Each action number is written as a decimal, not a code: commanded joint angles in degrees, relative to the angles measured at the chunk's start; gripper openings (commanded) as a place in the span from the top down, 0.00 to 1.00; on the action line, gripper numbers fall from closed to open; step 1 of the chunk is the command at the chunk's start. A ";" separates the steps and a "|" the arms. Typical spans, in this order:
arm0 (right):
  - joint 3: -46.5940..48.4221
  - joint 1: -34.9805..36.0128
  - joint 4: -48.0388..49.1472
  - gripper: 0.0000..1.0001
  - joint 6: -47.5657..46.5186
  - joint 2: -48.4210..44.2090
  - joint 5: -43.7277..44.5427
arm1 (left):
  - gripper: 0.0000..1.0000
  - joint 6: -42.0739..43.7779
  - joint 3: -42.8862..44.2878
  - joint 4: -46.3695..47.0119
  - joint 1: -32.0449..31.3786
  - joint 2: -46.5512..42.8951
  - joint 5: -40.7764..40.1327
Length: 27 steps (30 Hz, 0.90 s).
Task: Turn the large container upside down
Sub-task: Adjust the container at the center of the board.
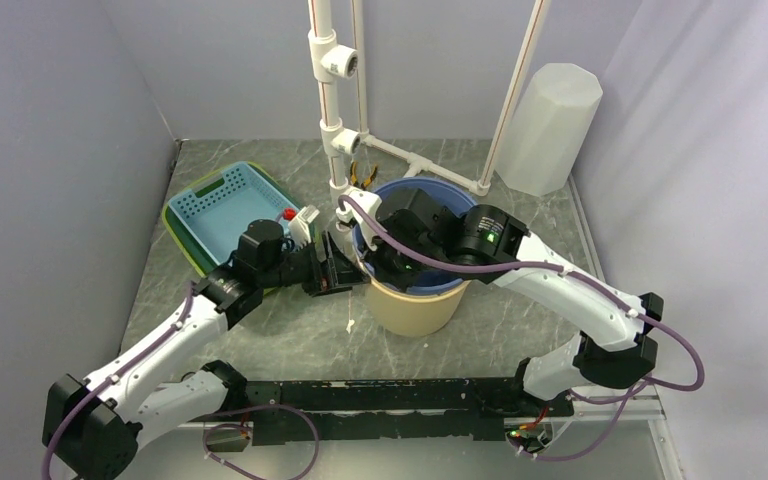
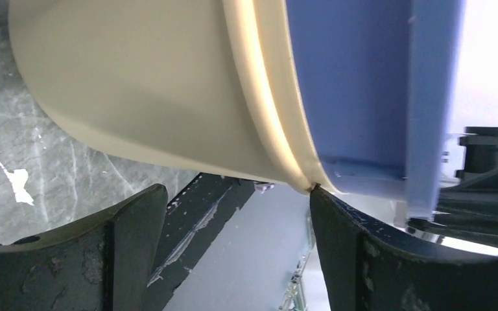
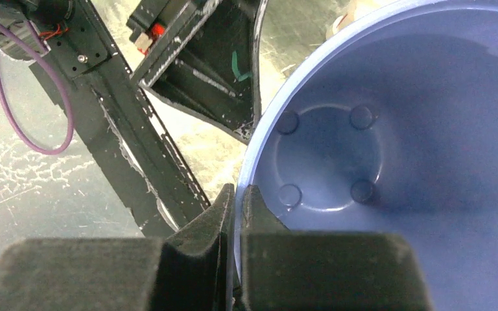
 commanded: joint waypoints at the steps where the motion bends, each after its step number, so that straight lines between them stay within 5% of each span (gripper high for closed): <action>1: 1.91 0.27 2.96 1.00 0.22 -1.67 0.64 | 0.15 3.33 2.62 -1.63 -3.15 0.90 -7.35; 12: -2.00 0.26 2.73 1.00 0.47 -4.17 1.24 | 0.16 8.28 8.51 -8.87 -10.64 3.29 -17.52; 21: -4.53 0.28 2.93 0.71 -1.59 -2.37 2.56 | 0.17 7.70 8.01 -9.72 -10.86 2.46 -18.40; 27: -7.45 0.23 5.34 0.68 -2.55 -4.39 2.52 | 0.16 8.00 8.99 -10.81 -10.80 1.94 -18.88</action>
